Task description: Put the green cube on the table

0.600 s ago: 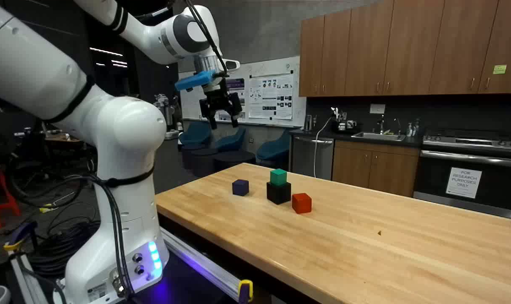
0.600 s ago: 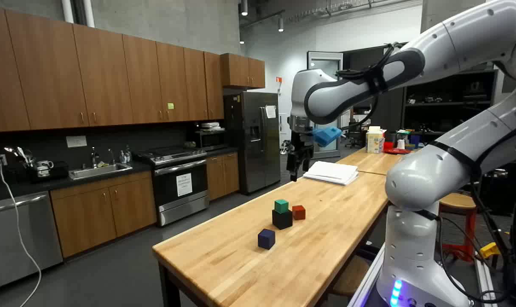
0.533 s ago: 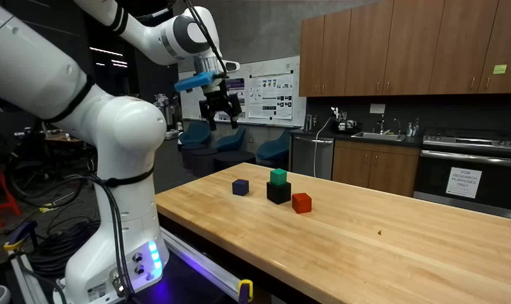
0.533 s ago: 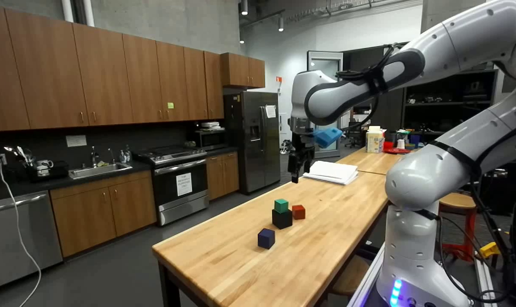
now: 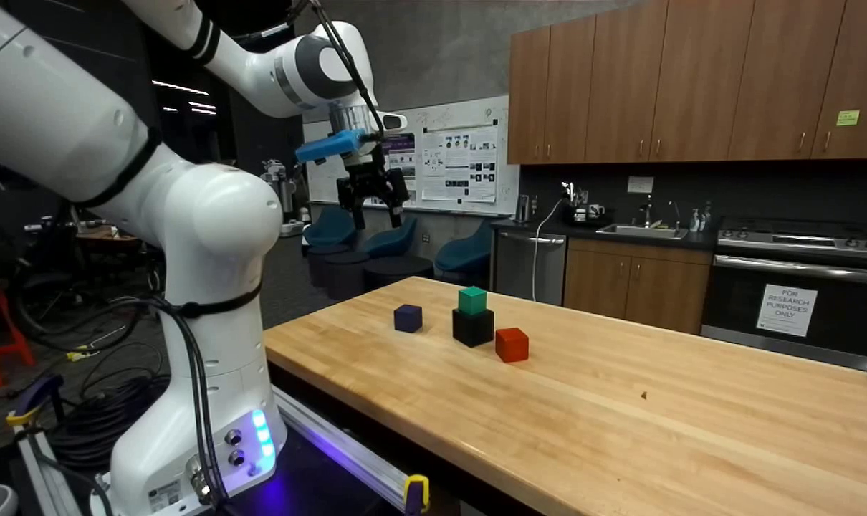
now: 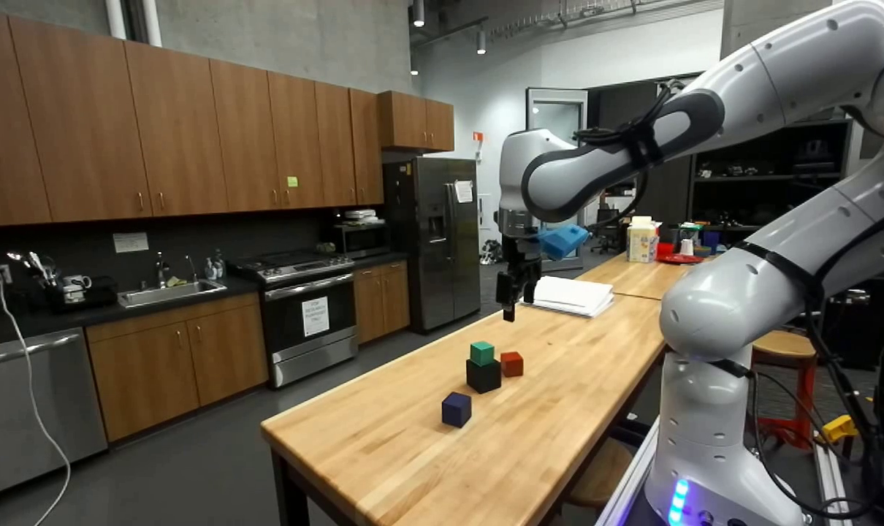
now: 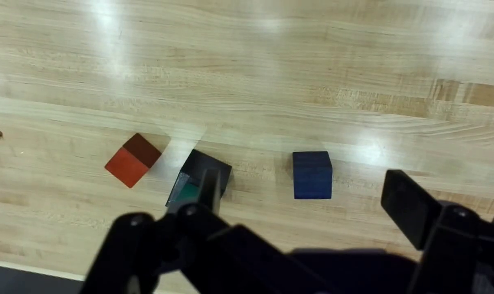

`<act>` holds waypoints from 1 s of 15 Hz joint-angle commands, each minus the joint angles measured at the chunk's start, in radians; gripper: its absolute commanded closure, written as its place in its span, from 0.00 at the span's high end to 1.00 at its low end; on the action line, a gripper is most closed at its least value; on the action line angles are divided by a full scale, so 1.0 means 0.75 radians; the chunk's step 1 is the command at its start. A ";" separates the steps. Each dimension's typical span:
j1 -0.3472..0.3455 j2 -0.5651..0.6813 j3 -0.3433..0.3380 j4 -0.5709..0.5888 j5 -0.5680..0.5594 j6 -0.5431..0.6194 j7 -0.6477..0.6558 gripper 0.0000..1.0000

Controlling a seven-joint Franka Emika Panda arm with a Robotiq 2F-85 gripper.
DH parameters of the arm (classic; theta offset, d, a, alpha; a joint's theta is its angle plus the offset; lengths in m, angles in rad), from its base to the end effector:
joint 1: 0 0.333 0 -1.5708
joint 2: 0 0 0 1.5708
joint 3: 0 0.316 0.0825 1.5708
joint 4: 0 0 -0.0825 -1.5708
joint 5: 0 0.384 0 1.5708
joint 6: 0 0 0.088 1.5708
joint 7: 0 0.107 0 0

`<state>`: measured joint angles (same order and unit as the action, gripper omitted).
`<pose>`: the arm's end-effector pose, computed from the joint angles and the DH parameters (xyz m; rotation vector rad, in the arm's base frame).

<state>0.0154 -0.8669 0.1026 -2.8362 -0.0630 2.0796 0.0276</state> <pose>0.2966 0.0288 0.4300 3.0053 0.1298 0.1715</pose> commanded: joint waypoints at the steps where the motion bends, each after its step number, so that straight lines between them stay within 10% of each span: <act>1: 0.009 0.019 -0.009 0.016 -0.016 0.007 0.011 1.00; 15: -0.123 0.397 -0.083 0.129 -0.075 0.185 0.040 1.00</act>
<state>-0.0557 -0.6574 0.0614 -2.7701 -0.0989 2.1792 0.0332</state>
